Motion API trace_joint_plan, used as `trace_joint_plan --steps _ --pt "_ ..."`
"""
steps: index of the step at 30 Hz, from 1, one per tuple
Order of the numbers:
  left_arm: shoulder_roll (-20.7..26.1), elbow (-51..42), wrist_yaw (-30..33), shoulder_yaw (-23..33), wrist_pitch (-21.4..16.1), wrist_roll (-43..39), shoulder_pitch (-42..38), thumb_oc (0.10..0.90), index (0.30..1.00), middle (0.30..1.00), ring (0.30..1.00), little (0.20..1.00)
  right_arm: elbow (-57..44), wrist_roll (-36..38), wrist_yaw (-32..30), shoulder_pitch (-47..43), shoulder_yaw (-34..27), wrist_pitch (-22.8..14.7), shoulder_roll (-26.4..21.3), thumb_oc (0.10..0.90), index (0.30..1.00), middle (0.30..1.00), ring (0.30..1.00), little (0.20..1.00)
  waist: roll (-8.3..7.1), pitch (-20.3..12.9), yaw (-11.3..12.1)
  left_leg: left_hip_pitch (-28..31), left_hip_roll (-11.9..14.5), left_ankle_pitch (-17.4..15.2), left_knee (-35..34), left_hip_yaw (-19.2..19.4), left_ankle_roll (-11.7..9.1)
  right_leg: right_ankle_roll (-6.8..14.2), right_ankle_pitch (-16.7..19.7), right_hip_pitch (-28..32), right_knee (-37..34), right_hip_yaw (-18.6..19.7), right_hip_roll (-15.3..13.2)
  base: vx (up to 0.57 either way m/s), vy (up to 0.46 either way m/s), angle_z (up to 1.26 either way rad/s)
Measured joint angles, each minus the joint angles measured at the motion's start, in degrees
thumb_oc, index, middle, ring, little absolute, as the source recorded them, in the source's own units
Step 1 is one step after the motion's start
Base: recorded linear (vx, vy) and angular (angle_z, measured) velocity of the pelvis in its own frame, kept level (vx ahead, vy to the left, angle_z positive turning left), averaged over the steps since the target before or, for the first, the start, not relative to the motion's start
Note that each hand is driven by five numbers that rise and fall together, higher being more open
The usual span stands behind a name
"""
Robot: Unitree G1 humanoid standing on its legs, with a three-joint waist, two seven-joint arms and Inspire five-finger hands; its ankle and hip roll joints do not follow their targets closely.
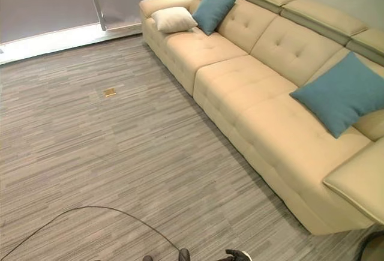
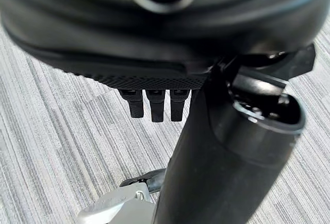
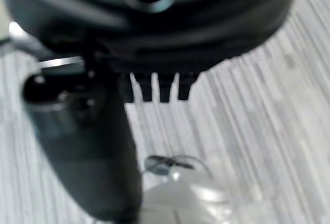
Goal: Pick up all the scattered cushions and arrange them neatly on the sofa.
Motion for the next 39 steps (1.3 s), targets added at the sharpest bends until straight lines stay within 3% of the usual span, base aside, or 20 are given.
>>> trace_joint_plan --steps 2,3,4,6,8,11,13,14,17,18,19,21,22,24,27,29,32,35,37,39 --pt "0.52 -0.45 0.01 0.18 -0.02 -0.5 -0.67 0.8 0.9 0.9 0.9 0.9 -0.22 -0.64 -0.01 -0.87 0.21 -0.08 -0.03 0.8 0.9 0.9 0.9 0.9 -0.26 1.39 0.15 -1.83 -0.01 -0.36 2.13 -0.55 -0.55 -0.5 -0.2 -0.47 0.4 -0.75 -0.11 0.04 -0.086 0.18" --pt "0.88 -0.96 -0.07 0.19 -0.22 -0.58 -1.35 0.8 0.9 0.9 0.9 0.9 -0.41 -1.31 -0.06 -1.21 0.34 -0.32 -0.02 0.8 0.9 0.9 0.9 0.9 -0.27 2.43 1.32 -4.73 0.14 -1.67 6.0 -0.68 -2.5 -1.23 -0.65 -1.49 0.82 -0.8 -0.1 0.05 -0.088 0.1" --pt "1.08 -0.93 -0.01 0.46 -0.34 -0.97 -2.39 0.8 0.9 0.9 0.9 0.9 -0.35 -1.34 -0.04 -1.51 0.39 -0.32 0.05 0.8 0.9 0.9 0.9 0.9 -1.5 3.29 1.63 -6.31 -0.24 -2.3 9.18 -1.14 -3.45 -1.51 -0.41 -1.57 0.61 -0.81 -0.74 0.05 -0.088 0.14" --pt "0.88 -0.94 0.12 0.33 -0.45 -1.88 -5.26 0.8 0.9 0.9 0.9 0.9 0.58 -3.84 -0.08 -3.26 2.88 -0.08 -0.13 0.8 0.9 0.9 0.9 0.9 -2.92 6.91 3.14 -15.75 -1.52 -2.29 25.78 -2.43 -6.55 -3.0 0.04 -1.46 0.52 -2.76 -2.7 0.13 -0.1 0.39" --pt "0.54 -1.01 0.53 0.14 -0.57 -2.77 -6.83 0.8 0.9 0.9 0.9 0.9 0.81 -4.89 -0.24 -4.73 4.45 0.46 0.03 0.8 0.9 0.9 0.9 0.9 -3.08 9.14 4.41 -21.41 0.11 -1.82 31.82 0.15 -7.93 -4.67 -0.12 -0.92 0.14 -5.09 -3.55 0.2 -0.007 0.48" --pt "0.12 -1.12 1.02 0.1 -0.44 -2.72 -6.64 0.8 0.9 0.9 0.9 0.9 0.31 -5.43 -0.31 -5.9 4.54 0.92 -0.36 0.8 0.9 0.9 0.9 0.9 -1.76 11.18 4.6 -21.92 3.72 -0.48 23.11 2.43 -7.58 -4.37 -1.44 0.6 -0.08 -7.57 -3.16 0.48 0.182 0.42" --pt "-0.89 -0.54 1.05 0.12 -0.41 -2.79 -5.62 0.8 0.9 0.9 0.9 0.9 0.34 -5.44 -0.28 -6.04 4.91 1.2 -1.36 0.8 0.9 0.9 0.9 0.9 -0.39 10.74 5.83 -19.75 4.42 2.16 4.8 0.07 -9.15 -3.27 -2.37 0.01 -0.07 -6.88 -2.74 0.51 0.22 0.09" --pt "-1.21 -0.56 1.04 0.14 -0.43 -2.84 -5.49 0.8 0.9 0.9 0.9 0.9 0.52 -5.45 -0.31 -6.64 4.81 1.34 -1.87 0.8 0.9 0.9 0.9 0.9 0.39 11.25 6.55 -20.13 5.21 3.92 0.2 -1.35 -10.14 -2.84 -2.7 0.0 -0.07 -6.71 -2.41 0.5 0.22 -0.03" --pt "-1.55 0.49 0.78 0.41 -0.35 -2.83 -4.53 0.8 0.9 0.9 0.9 0.9 0.61 -5.58 -0.81 -6.68 4.45 1.32 -2.21 0.8 0.9 0.9 0.9 0.9 0.93 11.44 8.95 -21.98 6.94 4.89 -0.5 -2.32 -10.87 -1.61 -3.87 0.8 -0.03 -4.7 -2.54 0.34 0.154 -0.3" --pt "-2.3 1.29 0.76 0.6 -0.22 -2.83 -3.63 0.8 0.9 0.9 0.9 0.9 0.67 -5.59 -1.28 -6.37 4.58 1.26 -2.47 0.8 0.9 0.9 0.9 0.9 1.26 11.16 9.97 -21.67 7.18 4.97 -0.18 -1.75 -10.71 0.12 -4.92 1.83 -0.08 -3.76 -3.21 0.67 0.291 -0.62" --pt "-3.15 3.18 0.31 3.24 -0.03 -2.81 -2.2 0.8 0.9 0.9 0.9 0.9 1.16 -6.16 -1.24 -5.99 4.57 1.21 -2.7 0.8 0.9 0.9 0.9 0.9 1.64 10.65 10.21 -20.74 7.66 4.42 -0.15 -1.81 -9.76 1.25 -6.5 3.52 -0.05 -2.71 -3.84 0.87 0.401 -0.67" --pt "-3.09 4.56 0.23 4.52 0.75 -2.8 -0.35 0.8 0.9 0.9 0.9 0.9 2.33 -6.87 -1.12 -4.99 6.05 1.15 -1.18 0.8 0.9 0.9 0.9 0.9 -0.76 8.37 11.87 -18.55 5.53 11.04 1.39 1.48 -4.68 3.16 -8.43 5.25 0.24 -1.33 -7.1 0.53 0.31 -0.6" --pt "-2.22 4.35 -0.04 4.55 0.76 -2.68 -0.31 0.8 0.9 0.9 0.9 0.9 2.45 -7.35 -0.89 -4.42 6.07 0.38 -0.27 0.8 0.9 0.9 0.9 0.9 -2.53 7.86 11.7 -18.28 3.73 9.18 2.57 1.79 -3.18 3.84 -8.93 5.1 3.91 -1.2 -8.84 0.5 0.379 -0.17" --pt "-1.68 3.52 0.19 4.27 0.62 -2.2 -1.13 0.8 0.9 0.9 0.9 0.9 2.08 -7.41 -0.97 -3.78 3.63 0.06 -0.14 0.8 0.9 0.9 0.9 0.9 -3.71 6.73 10.38 -15.48 0.46 6.41 2.91 1.92 0.6 6.11 -10.8 1.71 20.2 -1.27 -11.66 0.61 0.477 0.23" --pt "-0.5 2.27 0.87 -1.28 1.26 0.33 -2.72 0.8 0.9 0.9 0.9 0.9 -0.56 -6.1 -1.38 -3.87 2.01 -0.29 -1.28 0.8 0.9 0.9 0.9 0.9 -3.14 5.87 6.12 -10.25 -2.66 3.01 2.83 0.31 4.91 5.31 -7.91 -8.5 47.07 3.35 -14.57 0.51 0.298 0.39" --pt "0.83 0.79 1.2 -1.22 1.07 -0.63 -2.67 0.8 0.9 0.9 0.9 0.9 -1.95 -5.8 -1.36 -3.05 2.1 -0.76 -1.52 0.8 0.9 0.9 0.9 0.9 -2.05 5.31 4.29 -6.67 -2.86 1.46 1.93 -1.04 6.71 5.37 -8.38 -12.4 51.14 4.11 -13.46 0.62 0.201 0.26" --pt "1.32 -1.49 1.31 -0.04 0.64 -2.74 -4.33 0.8 0.9 0.9 0.9 0.9 -1.76 -5.1 -1.21 -1.8 0.99 -0.52 -1.39 0.8 0.9 0.9 0.9 0.9 -0.1 4.9 1.38 -2.89 -2.83 -0.53 0.48 -3.51 7.19 5.05 -10.73 -18.16 46.02 2.78 -9.95 0.63 0.054 0.37" --pt "1.33 -0.93 1.8 -0.36 -0.05 -2.65 -6.05 0.8 0.9 0.9 0.9 0.9 -0.17 -4.67 -0.68 0.07 1.1 -0.19 0.51 0.8 0.9 0.9 0.9 0.9 0.21 5.04 -1.79 -0.04 -3.27 -2.75 0.13 -6.54 6.93 5.54 -10.02 -21.54 27.17 0.64 -6.35 0.92 -0.039 0.54" --pt "0.75 -0.15 2.2 -0.36 -0.03 -2.05 -7.16 0.8 0.9 0.9 0.9 0.9 0.36 -3.89 0.33 2.92 -0.13 0.22 2.78 0.8 0.9 0.9 0.9 0.9 -0.7 4.94 -4.81 2.34 -4.23 -5.6 0.04 -8.9 6.96 6.37 -5.03 -23.05 12.88 -0.99 -5.01 0.7 -0.039 0.73" --pt "-0.25 0.29 2.09 -0.36 -0.05 -0.28 -6.49 0.8 0.9 0.9 0.9 0.9 1.0 -3.43 0.92 6.43 -0.83 1.44 4.2 0.8 0.9 0.9 0.9 0.9 -1.44 4.28 -5.83 6.05 -4.83 -9.36 0.2 -10.01 6.67 5.16 -1.21 -23.88 4.82 -3.69 -4.4 0.81 -0.145 0.42"
